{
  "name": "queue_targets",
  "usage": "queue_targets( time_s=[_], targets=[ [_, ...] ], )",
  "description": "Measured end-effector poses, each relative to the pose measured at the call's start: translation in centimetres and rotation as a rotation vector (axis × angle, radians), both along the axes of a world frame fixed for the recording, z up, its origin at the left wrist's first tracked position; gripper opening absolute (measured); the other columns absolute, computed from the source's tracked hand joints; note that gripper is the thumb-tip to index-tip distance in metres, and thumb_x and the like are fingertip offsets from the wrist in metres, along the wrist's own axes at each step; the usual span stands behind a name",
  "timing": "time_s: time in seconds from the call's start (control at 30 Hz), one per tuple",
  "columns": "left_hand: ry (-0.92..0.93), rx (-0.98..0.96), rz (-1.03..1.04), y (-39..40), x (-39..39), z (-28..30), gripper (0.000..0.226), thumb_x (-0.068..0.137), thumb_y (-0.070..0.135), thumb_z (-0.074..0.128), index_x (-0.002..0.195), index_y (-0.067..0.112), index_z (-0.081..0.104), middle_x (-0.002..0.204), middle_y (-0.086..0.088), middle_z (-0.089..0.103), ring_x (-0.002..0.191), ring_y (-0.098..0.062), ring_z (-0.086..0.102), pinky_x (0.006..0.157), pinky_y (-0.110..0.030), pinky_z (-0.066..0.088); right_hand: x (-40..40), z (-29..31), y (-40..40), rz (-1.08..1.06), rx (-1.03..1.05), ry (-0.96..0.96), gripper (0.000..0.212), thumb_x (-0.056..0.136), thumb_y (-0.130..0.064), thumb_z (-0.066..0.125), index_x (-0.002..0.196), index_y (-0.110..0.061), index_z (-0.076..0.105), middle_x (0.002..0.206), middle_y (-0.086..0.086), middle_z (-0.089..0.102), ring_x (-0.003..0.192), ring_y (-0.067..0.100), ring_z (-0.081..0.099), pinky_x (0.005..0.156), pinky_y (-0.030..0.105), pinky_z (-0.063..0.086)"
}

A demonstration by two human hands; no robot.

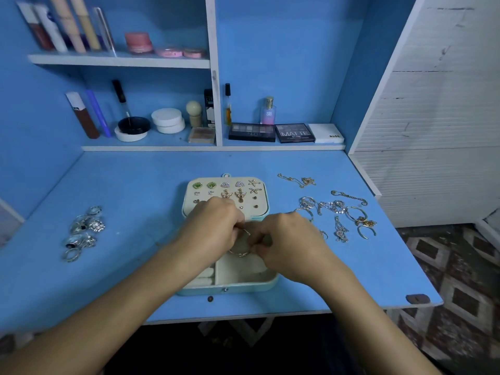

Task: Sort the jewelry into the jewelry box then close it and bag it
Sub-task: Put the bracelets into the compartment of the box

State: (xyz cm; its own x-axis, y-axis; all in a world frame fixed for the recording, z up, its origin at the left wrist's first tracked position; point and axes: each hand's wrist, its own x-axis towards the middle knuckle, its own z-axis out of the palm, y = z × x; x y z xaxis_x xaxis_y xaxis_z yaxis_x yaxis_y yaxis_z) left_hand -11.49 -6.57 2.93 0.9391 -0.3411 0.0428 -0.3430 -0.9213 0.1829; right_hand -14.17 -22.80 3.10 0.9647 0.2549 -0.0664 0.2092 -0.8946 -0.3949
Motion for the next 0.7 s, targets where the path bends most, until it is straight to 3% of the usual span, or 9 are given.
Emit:
queue_targets(
  time_s=[0.27, 0.43, 0.7],
  targets=[
    [-0.085, 0.226, 0.054, -0.7, -0.8, 0.3, 0.026, 0.093, 0.018, 0.053, 0.110, 0.027, 0.070, 0.105, 0.001, 0.064, 0.099, -0.029, 0.060, 0.067, -0.028, 0.037, 0.5, -0.1, 0.3, 0.064, -0.079, -0.009, 0.019, 0.090, -0.026, 0.064, 0.101, -0.039, 0.074, 0.105, -0.008, 0.070, 0.099, 0.021, 0.061, 0.079, 0.029, 0.049],
    [-0.076, 0.316, 0.042, -0.9, -0.9, 0.6, 0.026, 0.092, 0.017, 0.052, 0.110, 0.024, 0.069, 0.105, 0.001, 0.061, 0.101, -0.027, 0.060, 0.066, -0.028, 0.036, 0.7, 0.2, 0.3, 0.071, -0.088, -0.025, 0.021, 0.092, -0.027, 0.063, 0.106, -0.039, 0.073, 0.104, -0.004, 0.070, 0.102, 0.021, 0.060, 0.074, 0.026, 0.041],
    [-0.143, 0.184, 0.115, -0.8, -1.1, 1.5, 0.021, 0.090, 0.017, 0.055, 0.104, 0.029, 0.065, 0.108, 0.008, 0.063, 0.106, -0.019, 0.057, 0.069, -0.026, 0.032, 1.0, -0.3, 0.7, 0.072, -0.072, -0.075, 0.024, 0.093, -0.026, 0.059, 0.104, -0.041, 0.074, 0.098, -0.003, 0.071, 0.097, 0.023, 0.059, 0.069, 0.027, 0.035]
  ],
)
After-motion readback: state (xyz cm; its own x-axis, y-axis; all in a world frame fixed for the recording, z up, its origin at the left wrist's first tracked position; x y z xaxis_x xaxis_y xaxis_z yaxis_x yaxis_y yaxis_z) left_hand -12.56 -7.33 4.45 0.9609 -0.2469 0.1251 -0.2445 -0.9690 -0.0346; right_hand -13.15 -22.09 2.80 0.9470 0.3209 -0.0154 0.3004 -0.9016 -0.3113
